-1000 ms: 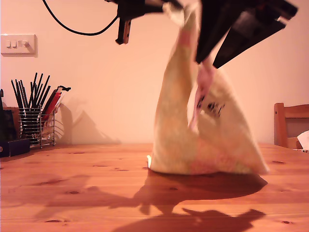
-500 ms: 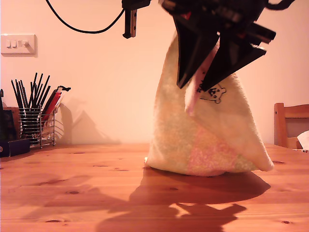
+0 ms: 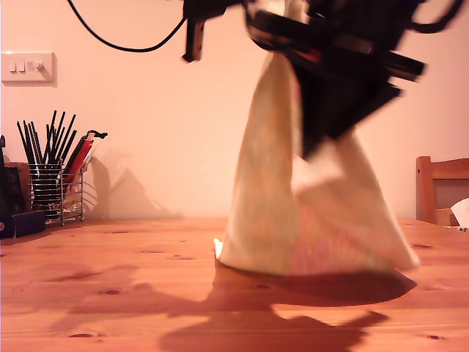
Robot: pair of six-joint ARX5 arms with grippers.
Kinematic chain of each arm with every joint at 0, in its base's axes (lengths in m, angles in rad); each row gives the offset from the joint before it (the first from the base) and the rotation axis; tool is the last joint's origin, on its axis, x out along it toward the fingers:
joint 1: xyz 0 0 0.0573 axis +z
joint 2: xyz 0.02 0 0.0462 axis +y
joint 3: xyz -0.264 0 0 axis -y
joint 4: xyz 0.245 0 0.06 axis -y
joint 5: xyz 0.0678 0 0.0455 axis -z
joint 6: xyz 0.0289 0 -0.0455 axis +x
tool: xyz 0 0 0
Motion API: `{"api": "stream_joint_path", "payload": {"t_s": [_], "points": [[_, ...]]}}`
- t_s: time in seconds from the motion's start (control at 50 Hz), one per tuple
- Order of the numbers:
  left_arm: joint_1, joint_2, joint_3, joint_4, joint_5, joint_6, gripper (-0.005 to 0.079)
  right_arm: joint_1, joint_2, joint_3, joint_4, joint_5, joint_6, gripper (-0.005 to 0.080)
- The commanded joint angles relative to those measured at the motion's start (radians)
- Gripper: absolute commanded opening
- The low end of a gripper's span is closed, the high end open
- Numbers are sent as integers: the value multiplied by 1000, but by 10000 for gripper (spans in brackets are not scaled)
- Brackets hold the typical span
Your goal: Fold the tea towel in front of you. After folding it, place it to the right side.
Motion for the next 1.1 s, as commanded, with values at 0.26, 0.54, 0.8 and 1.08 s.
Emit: {"api": "stream_joint_path", "payload": {"t_s": [0.26, 0.54, 0.8, 1.08], "points": [[3, -5, 1, -162, -225, 127, -20, 0, -66, 2, -216, 3, -29, -13], [-23, -5, 0, -353, -265, 226, -20, -2, -119, 80, -449, 3, -35, -13], [-96, -11, 0, -359, -264, 220, -20, -2, -126, 222, -665, -11, -79, -13], [-156, -27, 0, -362, -299, 191, -20, 0, -168, 235, -665, -216, -106, -13]]}}
